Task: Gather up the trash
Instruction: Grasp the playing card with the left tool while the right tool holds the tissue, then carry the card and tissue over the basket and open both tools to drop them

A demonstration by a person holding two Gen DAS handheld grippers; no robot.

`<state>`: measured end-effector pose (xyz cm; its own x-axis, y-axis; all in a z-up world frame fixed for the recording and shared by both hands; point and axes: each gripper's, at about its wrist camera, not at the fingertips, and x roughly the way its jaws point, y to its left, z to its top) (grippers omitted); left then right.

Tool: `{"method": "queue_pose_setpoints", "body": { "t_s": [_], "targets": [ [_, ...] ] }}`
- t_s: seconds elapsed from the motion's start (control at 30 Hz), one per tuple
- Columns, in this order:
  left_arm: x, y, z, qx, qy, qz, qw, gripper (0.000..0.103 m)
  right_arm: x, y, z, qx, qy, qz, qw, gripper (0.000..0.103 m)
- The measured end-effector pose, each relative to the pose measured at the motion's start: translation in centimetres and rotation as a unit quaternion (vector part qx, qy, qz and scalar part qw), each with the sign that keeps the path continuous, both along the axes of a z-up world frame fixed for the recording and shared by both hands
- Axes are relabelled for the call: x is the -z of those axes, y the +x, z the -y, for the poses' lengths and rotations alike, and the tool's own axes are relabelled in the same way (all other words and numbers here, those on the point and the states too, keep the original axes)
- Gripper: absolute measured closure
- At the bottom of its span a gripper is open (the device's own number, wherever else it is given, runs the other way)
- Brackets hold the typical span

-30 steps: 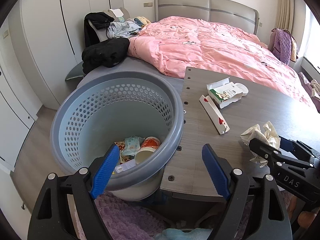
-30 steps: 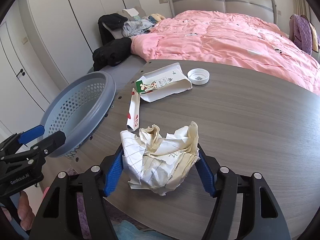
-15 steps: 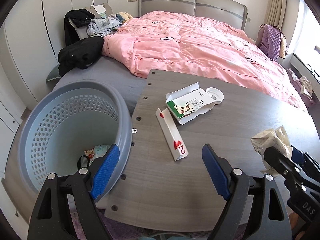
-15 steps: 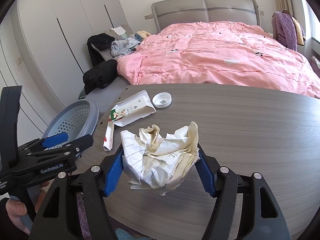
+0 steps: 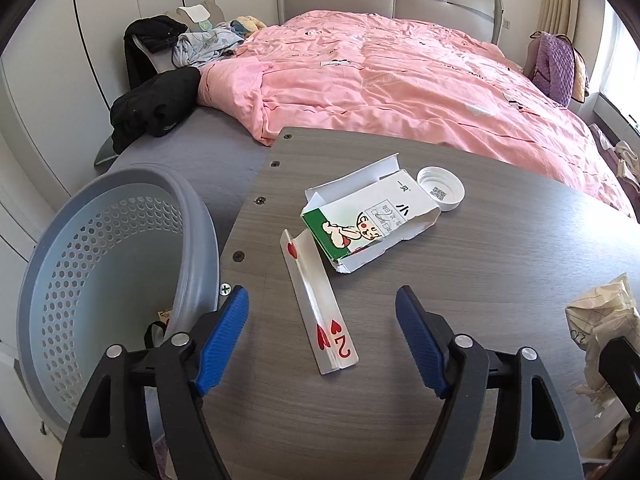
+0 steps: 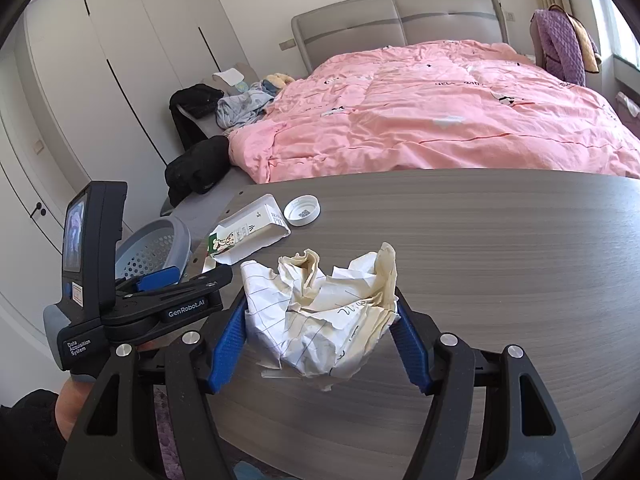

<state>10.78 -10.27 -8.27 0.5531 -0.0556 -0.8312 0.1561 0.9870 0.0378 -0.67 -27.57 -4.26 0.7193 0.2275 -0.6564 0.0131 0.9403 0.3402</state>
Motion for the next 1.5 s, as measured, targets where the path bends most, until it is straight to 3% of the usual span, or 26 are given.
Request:
{"method": "queue_pose_setpoints", "body": {
  "t_s": [0.23, 0.33, 0.37, 0.5, 0.83, 1.0, 1.5],
  "targets": [
    [1.0, 0.5, 0.4, -0.001, -0.002, -0.015, 0.9999, 0.052, 0.1, -0.1, 0.3, -0.001, 0.009, 0.002, 1.000, 0.038],
    [0.9, 0.4, 0.4, -0.001, -0.003, -0.014, 0.9999, 0.067, 0.0, -0.2, 0.4, 0.000, 0.010, 0.003, 1.000, 0.038],
    [0.9, 0.3, 0.4, -0.001, -0.002, -0.014, 0.9999, 0.077, 0.0, -0.2, 0.5, 0.001, 0.011, 0.003, 1.000, 0.038],
    [0.8, -0.4, 0.1, 0.001, -0.006, -0.017, 0.9998, 0.088, 0.1, -0.3, 0.8, 0.004, 0.013, 0.003, 1.000, 0.038],
    [-0.3, -4.0, -0.5, 0.037, -0.018, -0.025, 0.9989, 0.088, -0.1, -0.6, 0.7, 0.006, 0.011, 0.003, 1.000, 0.038],
    [-1.5, -6.1, -1.4, 0.050, -0.019, -0.009, 0.9985, 0.088, -0.6, -1.0, 0.0, 0.003, 0.004, 0.006, 1.000, 0.038],
    [-6.0, -7.3, -9.5, -0.007, -0.019, 0.066, 0.9976, 0.088, -3.0, 1.3, -7.9, -0.074, -0.030, 0.027, 0.996, 0.038]
  ]
}}
